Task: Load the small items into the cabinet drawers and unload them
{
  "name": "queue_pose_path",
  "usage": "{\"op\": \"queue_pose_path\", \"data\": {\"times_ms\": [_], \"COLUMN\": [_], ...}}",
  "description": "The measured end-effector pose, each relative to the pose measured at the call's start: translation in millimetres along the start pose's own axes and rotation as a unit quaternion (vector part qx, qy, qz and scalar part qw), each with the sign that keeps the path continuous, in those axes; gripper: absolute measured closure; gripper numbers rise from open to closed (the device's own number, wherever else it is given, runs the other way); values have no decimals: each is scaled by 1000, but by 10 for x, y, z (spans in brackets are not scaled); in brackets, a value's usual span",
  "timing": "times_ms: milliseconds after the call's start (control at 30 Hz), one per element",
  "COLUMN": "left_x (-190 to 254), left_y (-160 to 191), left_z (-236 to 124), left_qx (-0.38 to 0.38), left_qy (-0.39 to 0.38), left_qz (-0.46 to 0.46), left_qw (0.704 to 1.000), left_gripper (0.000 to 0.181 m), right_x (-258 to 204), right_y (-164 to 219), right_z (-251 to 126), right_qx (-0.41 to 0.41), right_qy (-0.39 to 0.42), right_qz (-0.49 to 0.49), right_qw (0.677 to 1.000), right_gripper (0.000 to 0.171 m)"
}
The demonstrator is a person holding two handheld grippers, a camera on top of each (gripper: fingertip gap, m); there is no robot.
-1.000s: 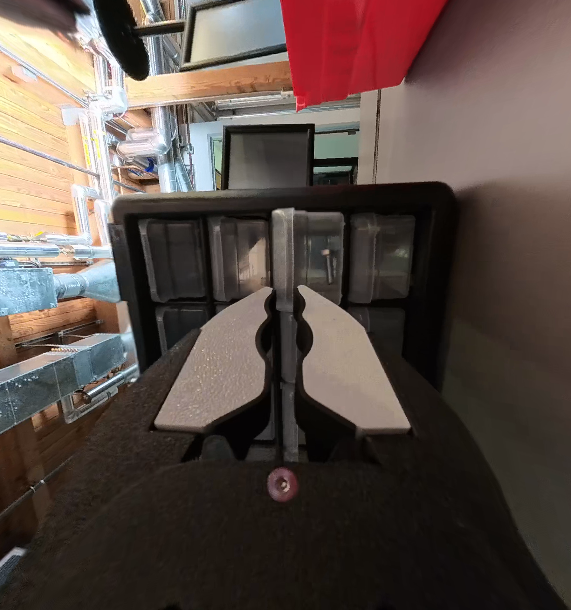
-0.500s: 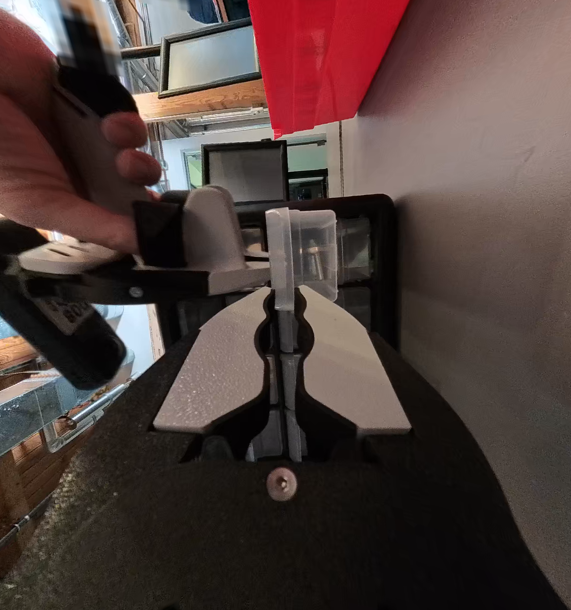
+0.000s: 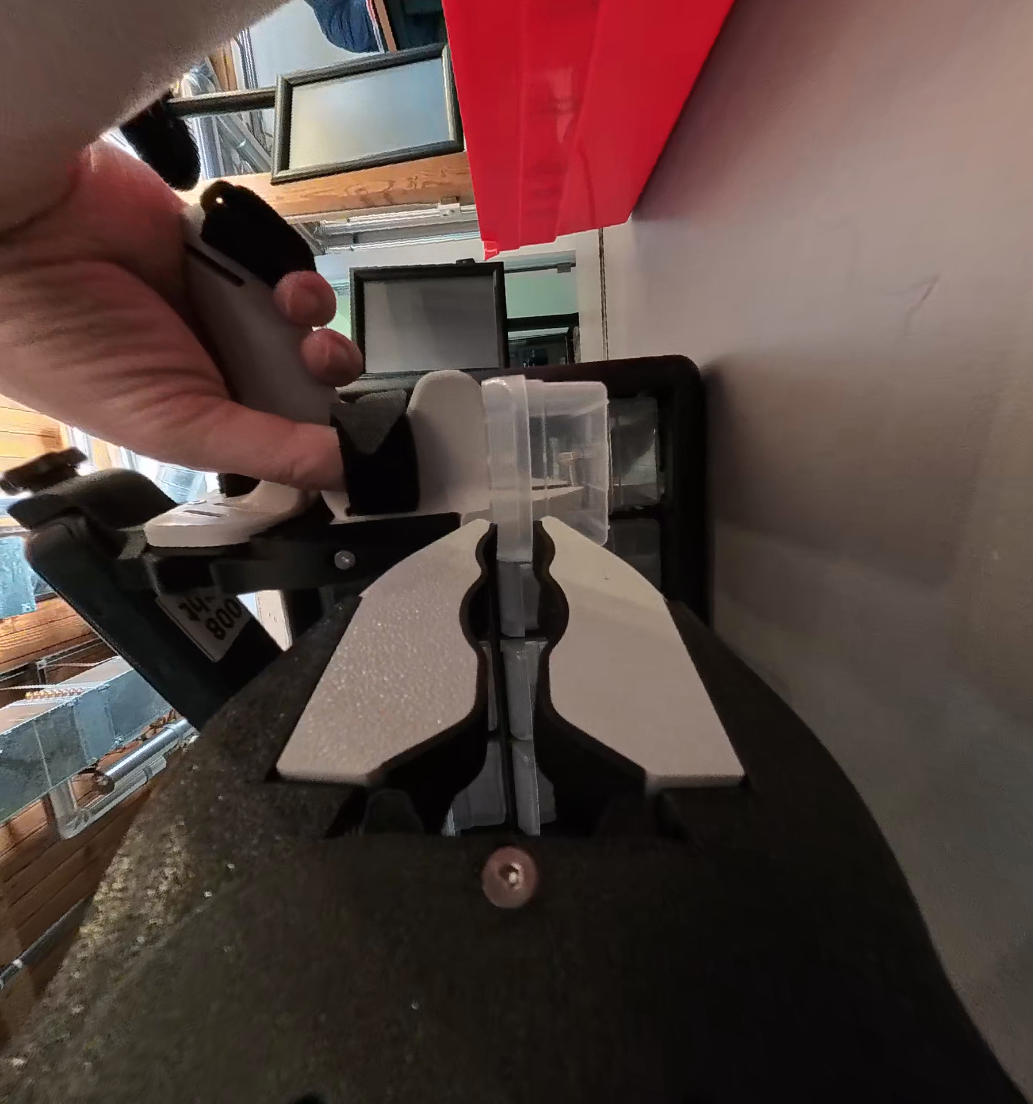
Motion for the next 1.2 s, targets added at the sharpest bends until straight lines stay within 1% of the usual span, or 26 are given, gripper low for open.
{"op": "queue_pose_path", "data": {"times_ms": [333, 467, 567, 733, 800, 833, 900, 933, 1000, 1067, 1133, 1200], "left_x": [0, 2, 3, -3, -12, -16, -26, -25, -25, -23, -30, -35], "left_y": [-20, -28, -32, -35, -24, -13, 21, 39, 85, 143, 220, 242], "left_z": [-7, -10, -10, 26, 81, 122, 219, 274, 393, 517, 629, 702], "left_qx": [0, 0, 1, 0, -4, -8, -18, -23, -33, -41, -52, -47], "left_qy": [-3, -3, -4, -8, -8, -8, -7, -5, -5, -4, -4, -1], "left_qz": [5, 5, 6, 8, 8, 7, 9, 8, 9, 9, 10, 7], "left_qw": [1000, 1000, 1000, 1000, 1000, 1000, 1000, 1000, 999, 999, 999, 999], "left_gripper": [170, 171, 171, 171, 171, 171, 171, 171, 171, 171, 171, 171], "right_x": [4, 74, 115, 67, 58, 75, 117, 145, 180, 243, 340, 391], "right_y": [41, 79, 70, 124, 302, 456, 907, 1179, 1683, 2082, 2313, 2388], "right_z": [1, -56, -170, -556, -754, -829, -822, -738, -469, -166, 88, 289], "right_qx": [-21, -9, 26, 134, 178, 193, 184, 160, 104, 55, 41, 49], "right_qy": [13, 32, 42, 55, 68, 76, 78, 75, 44, 4, -27, -61], "right_qz": [-9, -2, 10, 13, 37, 67, 156, 205, 303, 389, 451, 489], "right_qw": [1000, 999, 999, 989, 981, 976, 967, 963, 946, 920, 891, 869], "right_gripper": [164, 164, 164, 164, 164, 164, 164, 164, 164, 164, 164, 164]}}
Point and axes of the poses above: each gripper's, where its closed fingertips meet, z out along the fingers, y out of its underside, x = y × z across the jaws, the point moved 1 cm from there along -z, back along the fingers, and after that the axes turned 1 degree about -x, right-handed, at the moved point
